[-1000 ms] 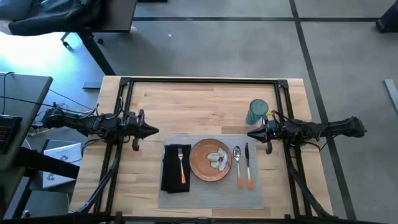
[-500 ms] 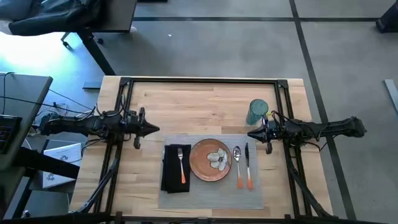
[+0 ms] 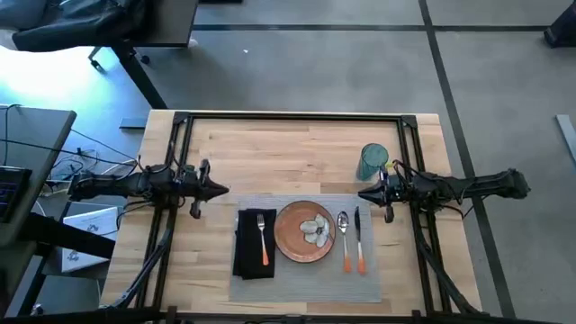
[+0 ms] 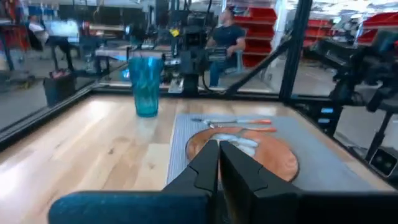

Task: Set table place
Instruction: Return to Home Position

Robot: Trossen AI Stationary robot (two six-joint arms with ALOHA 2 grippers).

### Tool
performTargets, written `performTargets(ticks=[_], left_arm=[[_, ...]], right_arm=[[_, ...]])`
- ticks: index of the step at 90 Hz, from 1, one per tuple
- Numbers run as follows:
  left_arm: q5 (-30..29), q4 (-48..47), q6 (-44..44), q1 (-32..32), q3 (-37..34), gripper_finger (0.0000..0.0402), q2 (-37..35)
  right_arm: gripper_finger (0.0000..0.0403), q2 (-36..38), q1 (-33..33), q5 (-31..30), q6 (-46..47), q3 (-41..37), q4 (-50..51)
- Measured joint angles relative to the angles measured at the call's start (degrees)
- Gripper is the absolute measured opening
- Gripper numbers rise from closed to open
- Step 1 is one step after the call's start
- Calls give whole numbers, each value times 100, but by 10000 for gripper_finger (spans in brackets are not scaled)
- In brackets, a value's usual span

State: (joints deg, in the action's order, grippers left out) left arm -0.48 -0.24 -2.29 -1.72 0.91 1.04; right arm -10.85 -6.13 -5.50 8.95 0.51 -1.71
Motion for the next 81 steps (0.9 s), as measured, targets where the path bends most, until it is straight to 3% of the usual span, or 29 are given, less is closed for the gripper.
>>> performTargets(ticks=[81], left_arm=[[-84,7,-50,99,0,0,-81]], right_arm=[[20,0,0,11,-2,2,11]])
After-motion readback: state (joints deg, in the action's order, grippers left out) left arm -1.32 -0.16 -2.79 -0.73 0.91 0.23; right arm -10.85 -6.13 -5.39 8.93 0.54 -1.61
